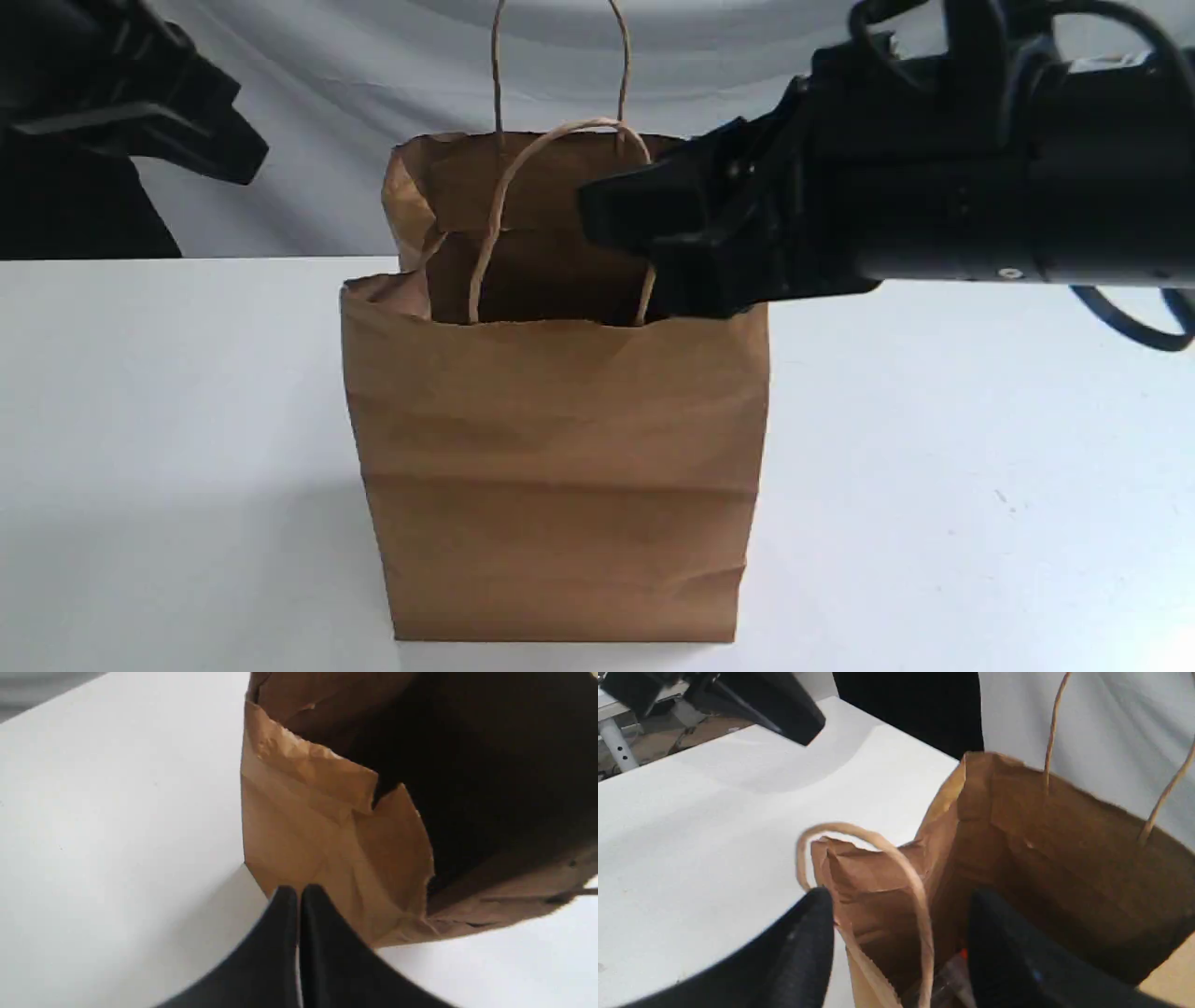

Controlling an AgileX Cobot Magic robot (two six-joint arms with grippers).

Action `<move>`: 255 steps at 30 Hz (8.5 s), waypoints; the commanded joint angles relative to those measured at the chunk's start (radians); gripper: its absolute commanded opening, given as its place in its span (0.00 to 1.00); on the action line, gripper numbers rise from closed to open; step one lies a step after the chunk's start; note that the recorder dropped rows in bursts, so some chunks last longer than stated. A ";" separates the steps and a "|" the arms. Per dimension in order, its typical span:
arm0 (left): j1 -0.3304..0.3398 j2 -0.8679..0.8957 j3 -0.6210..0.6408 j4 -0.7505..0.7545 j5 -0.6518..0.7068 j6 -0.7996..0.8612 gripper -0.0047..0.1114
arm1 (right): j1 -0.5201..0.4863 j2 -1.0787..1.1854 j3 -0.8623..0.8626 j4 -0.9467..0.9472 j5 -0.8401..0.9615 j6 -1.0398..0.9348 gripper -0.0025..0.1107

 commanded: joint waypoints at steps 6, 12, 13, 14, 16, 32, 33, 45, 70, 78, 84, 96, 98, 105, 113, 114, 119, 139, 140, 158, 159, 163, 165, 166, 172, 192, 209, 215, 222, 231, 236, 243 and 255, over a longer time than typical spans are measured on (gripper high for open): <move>0.002 -0.387 0.393 -0.046 -0.270 0.009 0.04 | -0.006 -0.178 0.006 -0.134 0.073 0.004 0.02; 0.002 -0.654 0.628 -0.133 -0.429 0.008 0.04 | -0.006 -0.271 0.077 -0.135 0.024 0.004 0.02; 0.002 -0.700 0.662 -0.148 -0.454 0.008 0.04 | -0.006 -0.289 0.100 -0.135 0.009 0.004 0.02; 0.002 -0.737 0.692 -0.151 -0.470 0.008 0.04 | -0.006 -0.303 0.120 -0.135 0.000 0.004 0.02; 0.002 -0.819 0.736 -0.153 -0.493 0.008 0.04 | -0.006 -0.342 0.182 -0.133 -0.031 0.004 0.02; 0.002 -1.234 0.958 -0.138 -0.476 0.001 0.04 | -0.006 -0.543 0.384 -0.027 -0.100 0.004 0.02; 0.002 -1.239 0.958 -0.131 -0.458 0.001 0.04 | -0.006 -0.543 0.384 -0.010 -0.100 0.004 0.02; 0.002 -1.239 0.958 -0.131 -0.449 0.001 0.04 | -0.006 -0.543 0.384 0.040 -0.102 0.004 0.02; 0.002 -1.239 0.958 -0.131 -0.449 0.006 0.04 | -0.162 -0.700 0.496 0.037 -0.201 0.000 0.02; 0.002 -1.239 0.958 -0.131 -0.449 0.006 0.04 | -0.355 -0.931 0.703 0.091 -0.284 0.000 0.02; 0.002 -1.239 0.958 -0.131 -0.449 0.006 0.04 | -0.473 -1.093 0.819 0.087 -0.305 -0.005 0.02; 0.002 -1.235 0.958 -0.131 -0.448 0.005 0.04 | -0.584 -1.178 0.970 0.105 -0.321 -0.011 0.02; 0.002 -1.235 0.958 -0.131 -0.448 0.005 0.04 | -0.584 -1.178 0.970 0.105 -0.327 -0.011 0.02; 0.002 -1.235 0.958 -0.131 -0.448 0.005 0.04 | -0.578 -1.178 0.970 0.171 -0.330 -0.002 0.02; 0.002 -1.235 0.958 -0.131 -0.448 0.005 0.04 | -0.578 -1.178 0.971 -0.782 -0.327 0.801 0.02; 0.002 -1.235 0.958 -0.131 -0.448 0.005 0.04 | -0.578 -1.178 0.971 -0.912 -0.327 0.893 0.02; 0.002 -1.235 0.958 -0.131 -0.448 0.005 0.04 | -0.578 -1.178 0.996 -1.108 -0.332 1.038 0.02; 0.002 -1.235 0.958 -0.131 -0.452 0.005 0.04 | -0.578 -1.178 0.996 -0.988 -0.262 1.022 0.02; 0.002 -1.235 0.958 -0.131 -0.452 0.005 0.04 | -0.578 -1.178 0.996 -0.988 -0.262 1.022 0.02; 0.002 -1.235 0.958 -0.131 -0.452 0.008 0.04 | -0.578 -1.178 0.996 -0.988 -0.262 1.025 0.02; 0.002 -1.237 0.958 -0.131 -0.452 0.008 0.04 | -0.578 -1.178 0.996 -0.988 -0.262 1.023 0.02; 0.015 -1.271 0.958 -0.136 -0.452 0.008 0.04 | -0.578 -1.178 0.996 -0.988 -0.262 1.021 0.02; 0.052 -1.304 0.958 -0.129 -0.465 0.011 0.04 | -0.578 -1.178 0.996 -0.988 -0.262 1.021 0.02; 0.072 -1.321 0.961 -0.121 -0.480 0.023 0.04 | -0.578 -1.178 0.996 -0.988 -0.262 1.021 0.02; 0.181 -1.364 1.081 -0.122 -0.770 0.088 0.04 | -0.578 -1.178 0.996 -0.988 -0.262 1.021 0.02; 0.181 -1.364 1.367 -0.135 -1.022 0.081 0.04 | -0.578 -1.178 0.996 -0.988 -0.262 1.025 0.02; 0.181 -1.364 1.367 0.407 -0.961 -0.424 0.04 | -0.578 -1.178 0.996 -0.988 -0.262 1.024 0.02; 0.181 -1.364 1.367 0.400 -0.901 -0.421 0.04 | -0.578 -1.178 0.996 -0.988 -0.262 1.024 0.02; 0.181 -1.364 1.367 0.400 -0.901 -0.414 0.04 | -0.578 -1.178 0.996 -0.988 -0.262 1.024 0.02; 0.181 -1.364 1.367 0.400 -0.901 -0.414 0.04 | -0.578 -1.178 0.996 -0.988 -0.262 1.022 0.02; 0.169 -1.364 1.367 0.400 -0.901 -0.414 0.04 | -0.578 -1.178 0.996 -0.988 -0.262 1.022 0.02; 0.169 -1.364 1.367 0.400 -0.901 -0.414 0.04 | -0.578 -1.178 0.996 -0.988 -0.262 1.025 0.02; 0.169 -1.364 1.367 0.400 -0.901 -0.414 0.04 | -0.578 -1.178 0.996 -0.988 -0.262 1.025 0.02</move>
